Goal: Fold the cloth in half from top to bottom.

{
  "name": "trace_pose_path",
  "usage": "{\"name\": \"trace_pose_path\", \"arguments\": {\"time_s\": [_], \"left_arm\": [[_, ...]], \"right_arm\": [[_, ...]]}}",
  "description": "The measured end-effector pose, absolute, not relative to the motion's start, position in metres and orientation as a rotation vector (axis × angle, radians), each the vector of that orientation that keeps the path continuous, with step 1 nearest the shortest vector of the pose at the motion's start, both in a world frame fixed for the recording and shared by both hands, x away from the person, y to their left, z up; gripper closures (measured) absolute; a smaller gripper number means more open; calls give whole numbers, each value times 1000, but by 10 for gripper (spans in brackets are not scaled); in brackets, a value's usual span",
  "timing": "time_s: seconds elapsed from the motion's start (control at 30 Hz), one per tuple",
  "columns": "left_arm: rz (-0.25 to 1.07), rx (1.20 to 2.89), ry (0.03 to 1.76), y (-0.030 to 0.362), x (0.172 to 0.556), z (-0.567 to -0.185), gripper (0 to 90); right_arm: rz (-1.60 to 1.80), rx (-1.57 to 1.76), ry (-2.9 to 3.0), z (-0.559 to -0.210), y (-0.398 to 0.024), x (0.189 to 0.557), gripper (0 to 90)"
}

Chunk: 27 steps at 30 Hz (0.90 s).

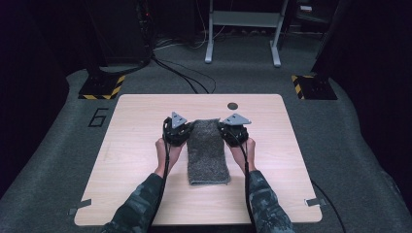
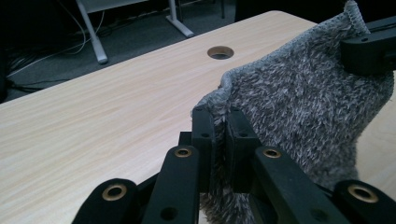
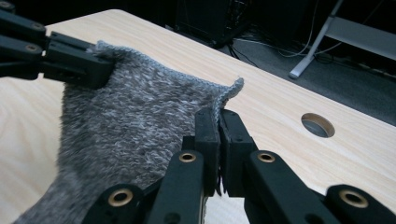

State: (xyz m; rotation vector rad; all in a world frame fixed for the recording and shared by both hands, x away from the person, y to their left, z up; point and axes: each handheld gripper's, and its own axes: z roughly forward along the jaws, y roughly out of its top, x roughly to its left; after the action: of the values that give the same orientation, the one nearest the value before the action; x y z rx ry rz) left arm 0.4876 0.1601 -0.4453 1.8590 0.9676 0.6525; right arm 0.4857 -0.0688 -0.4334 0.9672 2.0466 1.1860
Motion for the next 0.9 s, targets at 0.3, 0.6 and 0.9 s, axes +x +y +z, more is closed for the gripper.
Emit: {"name": "trace_pose_path", "arguments": {"time_s": [0.3,0.6,0.9], "left_arm": [[638,1881,913,163,465,-452,831],[632,1920,884,160,446,-462,826],[603,1955,876,154,433,-474,824]], "right_arm": [[1218,912,2071,-441,-77,462,865],[1183,871,2101,-459,-82,443,860],[1202,929,2126,-477,-89,434,860]]}}
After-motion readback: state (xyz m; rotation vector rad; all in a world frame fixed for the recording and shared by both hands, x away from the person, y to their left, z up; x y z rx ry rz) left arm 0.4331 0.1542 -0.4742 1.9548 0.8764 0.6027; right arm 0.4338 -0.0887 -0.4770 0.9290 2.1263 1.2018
